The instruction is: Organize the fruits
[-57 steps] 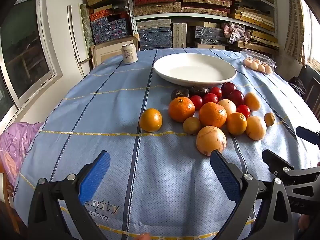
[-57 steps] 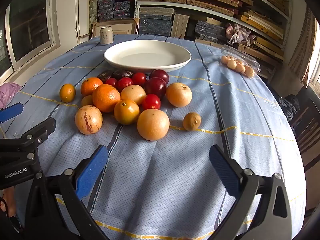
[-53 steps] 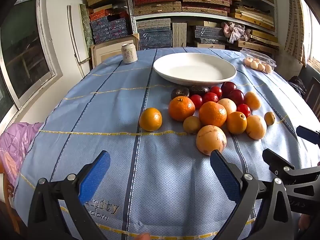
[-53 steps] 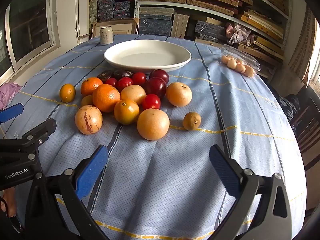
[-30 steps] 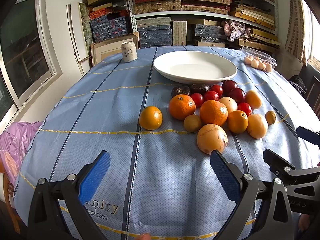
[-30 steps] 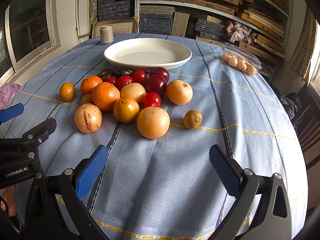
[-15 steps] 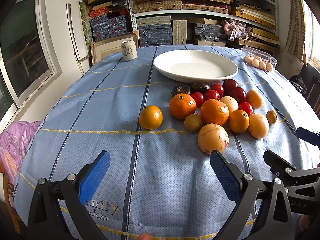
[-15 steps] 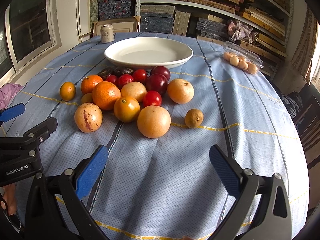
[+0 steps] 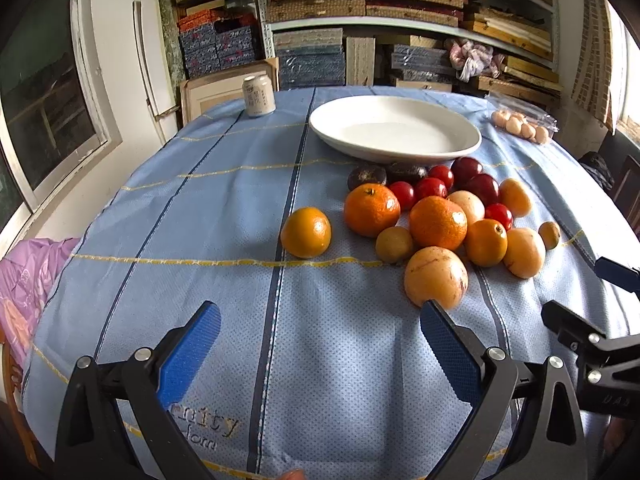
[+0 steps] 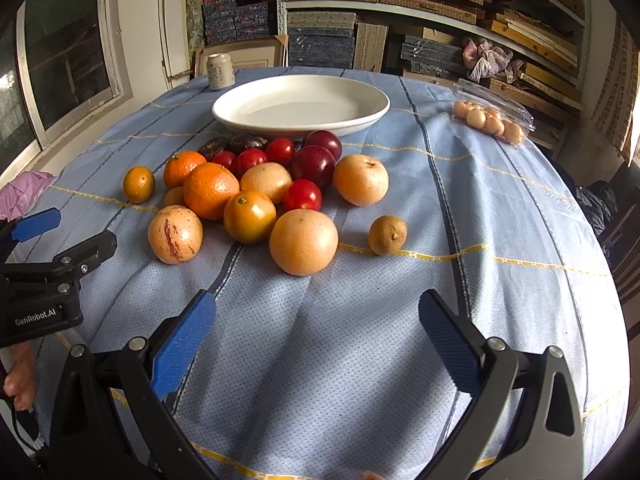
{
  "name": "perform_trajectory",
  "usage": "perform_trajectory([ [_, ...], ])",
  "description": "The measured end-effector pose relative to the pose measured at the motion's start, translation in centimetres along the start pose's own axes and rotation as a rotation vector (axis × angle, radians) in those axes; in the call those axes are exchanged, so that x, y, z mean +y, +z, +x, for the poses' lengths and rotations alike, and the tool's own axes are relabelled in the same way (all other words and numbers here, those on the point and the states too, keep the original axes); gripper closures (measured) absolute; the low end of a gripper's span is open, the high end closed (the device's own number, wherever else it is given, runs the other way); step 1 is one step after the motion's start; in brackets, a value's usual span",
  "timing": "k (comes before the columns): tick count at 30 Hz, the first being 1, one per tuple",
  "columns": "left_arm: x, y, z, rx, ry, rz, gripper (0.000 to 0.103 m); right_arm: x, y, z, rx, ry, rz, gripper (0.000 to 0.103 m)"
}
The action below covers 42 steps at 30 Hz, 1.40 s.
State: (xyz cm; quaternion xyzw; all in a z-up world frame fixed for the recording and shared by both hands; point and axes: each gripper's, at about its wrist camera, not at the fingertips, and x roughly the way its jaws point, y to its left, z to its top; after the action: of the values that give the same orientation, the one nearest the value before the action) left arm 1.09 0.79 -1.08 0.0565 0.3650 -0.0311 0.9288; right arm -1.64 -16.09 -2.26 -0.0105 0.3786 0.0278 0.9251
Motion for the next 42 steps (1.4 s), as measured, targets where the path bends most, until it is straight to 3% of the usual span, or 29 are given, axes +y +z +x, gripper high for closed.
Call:
perform_trajectory([
  [3,0.7,0.1,-0.5,-0.053,-0.025,-0.005,0.003,-0.5,-0.5,-0.4,-0.057,-0.034,0.004,0.004],
  [12,2.1,2.2,0.3,-0.089,0.055,-0.027,0.003,-0.6,-0.5,0.5,-0.07,-0.051,0.054,0.004],
  [19,2.3,1.3,2.0,0.0,0.03,-0.022,0.003,0.6,-1.2,1.4,-0.027,-0.045,0.046,0.004],
  [25,2.6,0.3,3.5,0.081,-0.001,-0.019,0.003,-2.4,-0.6,1.6,0.035,-0.009,0.051,0.004],
  [32,3.3,0.0,5.2,0.172,-0.02,-0.057,0.003,-2.7,-0.2,3.1,0.097,-0.009,0.046,0.004],
  [42,3.5,0.1,5.4,0.18,-0.03,-0.066,0.003,-2.7,-0.3,4.3,0.145,-0.01,0.047,0.004],
])
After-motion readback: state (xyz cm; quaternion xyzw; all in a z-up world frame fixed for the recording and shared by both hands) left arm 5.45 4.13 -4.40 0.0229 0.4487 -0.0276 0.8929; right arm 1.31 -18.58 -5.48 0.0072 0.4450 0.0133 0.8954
